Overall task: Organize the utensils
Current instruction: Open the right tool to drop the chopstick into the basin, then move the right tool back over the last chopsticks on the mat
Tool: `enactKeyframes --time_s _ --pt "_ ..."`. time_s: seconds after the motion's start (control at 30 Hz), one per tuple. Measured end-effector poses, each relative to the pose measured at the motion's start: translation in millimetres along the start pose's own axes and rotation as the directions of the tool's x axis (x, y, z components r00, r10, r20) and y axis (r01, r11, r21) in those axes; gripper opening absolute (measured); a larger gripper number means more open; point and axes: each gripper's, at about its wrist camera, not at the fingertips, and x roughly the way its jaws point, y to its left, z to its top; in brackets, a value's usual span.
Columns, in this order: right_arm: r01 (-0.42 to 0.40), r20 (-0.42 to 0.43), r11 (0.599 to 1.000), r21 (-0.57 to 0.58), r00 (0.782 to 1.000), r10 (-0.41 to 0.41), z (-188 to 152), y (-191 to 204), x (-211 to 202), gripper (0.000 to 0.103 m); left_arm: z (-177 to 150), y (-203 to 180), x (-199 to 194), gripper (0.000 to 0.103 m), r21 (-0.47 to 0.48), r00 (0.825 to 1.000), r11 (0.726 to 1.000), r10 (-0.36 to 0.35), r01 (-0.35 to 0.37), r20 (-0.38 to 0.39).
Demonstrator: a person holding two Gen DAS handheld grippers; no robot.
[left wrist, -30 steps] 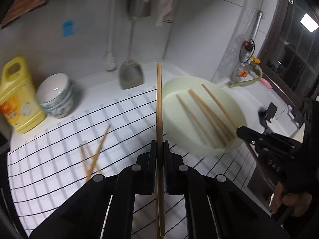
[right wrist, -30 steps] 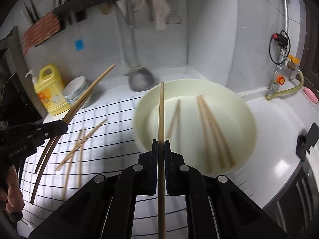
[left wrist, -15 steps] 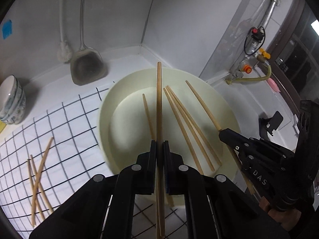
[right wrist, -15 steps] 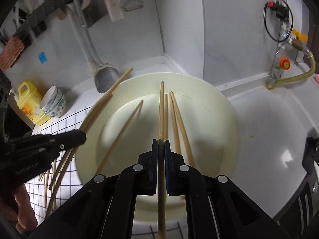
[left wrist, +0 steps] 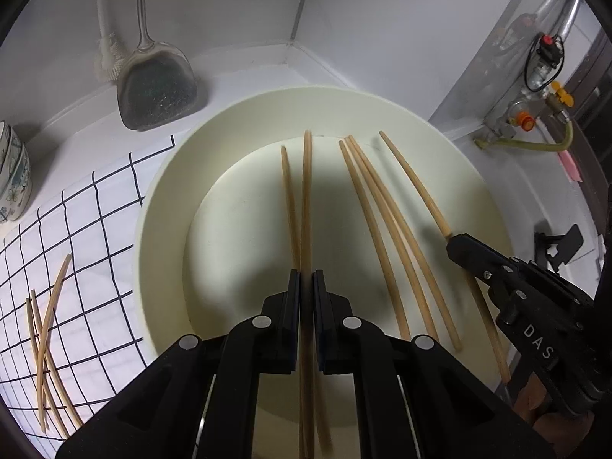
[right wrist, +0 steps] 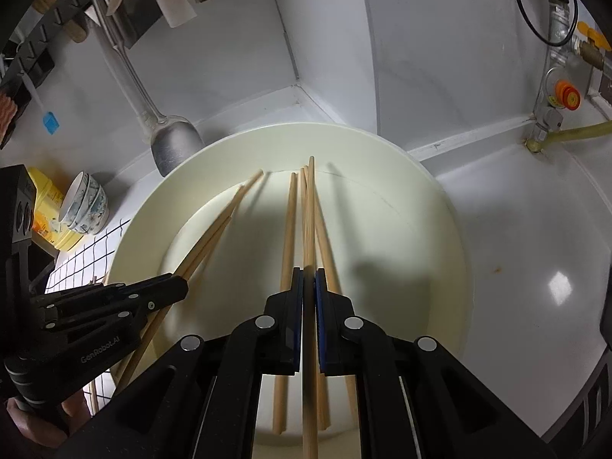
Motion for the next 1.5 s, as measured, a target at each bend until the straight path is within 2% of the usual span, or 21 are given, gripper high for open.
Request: enactKeyframes --time_s 0.13,0.17,0.2,0.27,0.3,0.33,0.4,0.57,0.7,0.87,1.03,1.23,1.5 --pt "0.004 -0.014 1.000 0.003 1.000 -0.004 4.3 -3.4 6.4 0.006 7.6 -3.1 8.0 0.008 -0.009 0.999 1.000 0.030 -0.030 -0.023" --pt "0.009 -0.010 1.000 0.001 1.000 -0.009 5.0 -4.3 6.2 0.009 9.1 -3.4 7.3 0.009 -0.010 0.999 0.999 0.045 -0.045 -0.024" --pt "0.014 -0.006 1.000 -0.003 1.000 -0.014 5.3 -4.6 4.7 0.017 10.9 -3.8 6.2 0.014 -0.012 0.998 0.998 0.057 -0.057 -0.019" --pt "0.018 0.013 1.000 -0.005 1.000 -0.018 5.7 -6.2 0.4 0.023 12.5 -2.9 -2.8 0.039 -0.016 0.997 0.997 0.075 -0.075 0.009" --pt "0.021 0.018 1.000 -0.004 1.000 -0.021 5.8 -7.7 -1.2 0.023 13.3 -2.5 -7.6 0.062 -0.020 0.996 0.996 0.085 -0.084 0.029" --pt "0.023 0.022 1.000 -0.003 0.999 -0.023 5.4 -8.7 -3.2 0.023 14.3 -1.2 -15.1 0.073 -0.029 0.993 0.995 0.100 -0.099 0.063" --pt "0.026 0.031 1.000 0.001 0.999 -0.026 4.4 -11.6 -7.5 0.023 16.7 0.8 -26.9 0.073 -0.039 0.989 0.995 0.099 -0.095 0.107" --pt "0.037 0.042 0.999 0.022 0.998 -0.037 1.2 -18.1 -17.7 0.027 23.3 5.4 -39.8 0.079 -0.046 0.987 0.993 0.111 -0.106 0.115" --pt "0.032 0.055 0.998 0.050 0.998 -0.035 -3.4 -19.0 -30.2 0.035 20.8 12.3 -56.1 0.082 -0.063 0.986 0.994 0.101 -0.094 0.130" --pt "0.028 0.077 0.999 0.041 0.997 -0.031 -11.6 -7.1 -47.7 0.037 11.4 22.2 -84.6 0.086 -0.057 0.980 0.992 0.121 -0.113 0.161" --pt "0.016 0.091 0.999 0.032 0.996 -0.019 -23.4 12.9 -64.7 0.042 -2.3 41.3 -115.3 0.090 -0.074 0.972 0.990 0.132 -0.120 0.192" --pt "0.004 0.109 1.000 0.004 0.994 -0.004 -38.2 47.8 -88.6 0.048 -31.8 70.6 -155.7 0.094 -0.070 0.957 0.983 0.183 -0.171 0.224" --pt "-0.045 0.097 0.998 -0.033 0.994 0.048 -63.1 107.4 -105.8 0.054 -77.6 119.0 -186.5 0.096 -0.099 0.949 0.971 0.236 -0.220 0.209"
